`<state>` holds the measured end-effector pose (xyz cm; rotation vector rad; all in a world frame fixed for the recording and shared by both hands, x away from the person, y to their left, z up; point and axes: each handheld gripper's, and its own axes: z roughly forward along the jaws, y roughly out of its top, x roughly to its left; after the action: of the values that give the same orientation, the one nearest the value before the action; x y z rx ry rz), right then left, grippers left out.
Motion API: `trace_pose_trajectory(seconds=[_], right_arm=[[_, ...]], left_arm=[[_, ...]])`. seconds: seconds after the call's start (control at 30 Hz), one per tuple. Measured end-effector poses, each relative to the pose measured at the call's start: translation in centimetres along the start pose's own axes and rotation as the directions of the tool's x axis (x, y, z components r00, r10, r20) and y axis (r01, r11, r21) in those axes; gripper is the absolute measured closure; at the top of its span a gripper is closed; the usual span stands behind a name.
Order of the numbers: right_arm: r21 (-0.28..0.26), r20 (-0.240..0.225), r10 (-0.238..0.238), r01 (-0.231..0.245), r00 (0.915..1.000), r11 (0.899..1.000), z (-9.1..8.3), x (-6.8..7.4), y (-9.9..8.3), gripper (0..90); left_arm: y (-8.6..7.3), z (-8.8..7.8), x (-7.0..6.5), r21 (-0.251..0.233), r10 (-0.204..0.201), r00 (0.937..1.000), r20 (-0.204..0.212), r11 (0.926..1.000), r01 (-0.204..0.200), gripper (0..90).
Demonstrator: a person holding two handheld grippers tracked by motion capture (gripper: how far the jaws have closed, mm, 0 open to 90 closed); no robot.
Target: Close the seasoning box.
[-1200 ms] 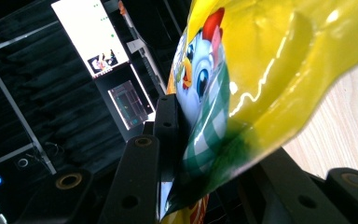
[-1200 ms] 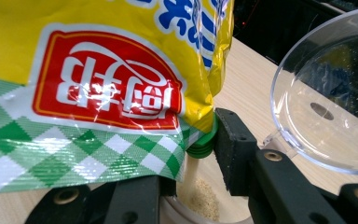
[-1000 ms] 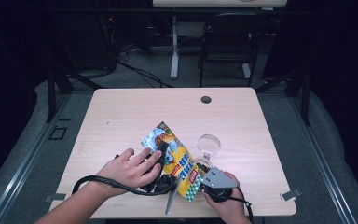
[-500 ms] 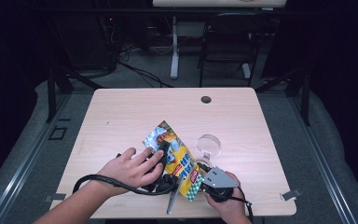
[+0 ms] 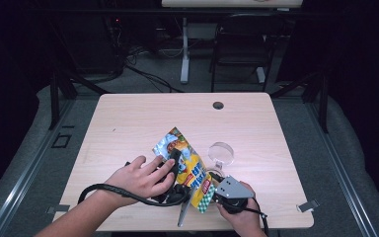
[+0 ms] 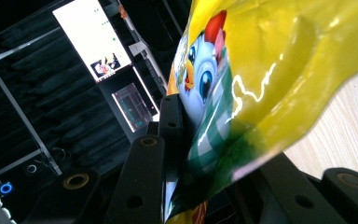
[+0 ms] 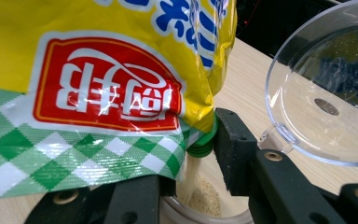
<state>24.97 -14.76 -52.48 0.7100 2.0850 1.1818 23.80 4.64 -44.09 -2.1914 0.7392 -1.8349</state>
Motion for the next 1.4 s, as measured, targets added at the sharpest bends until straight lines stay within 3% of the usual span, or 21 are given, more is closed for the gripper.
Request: trace_pose_trajectory(seconds=[1.4], right_arm=[[-0.008, -0.007, 0.017, -0.017, 0.9998, 1.0, -0.08, -0.05, 0.07, 70.7]], left_arm=[[0.11, -0.23, 0.41, 0.005, 0.006, 1.0, 0.0, 1.0, -0.006, 77.6]])
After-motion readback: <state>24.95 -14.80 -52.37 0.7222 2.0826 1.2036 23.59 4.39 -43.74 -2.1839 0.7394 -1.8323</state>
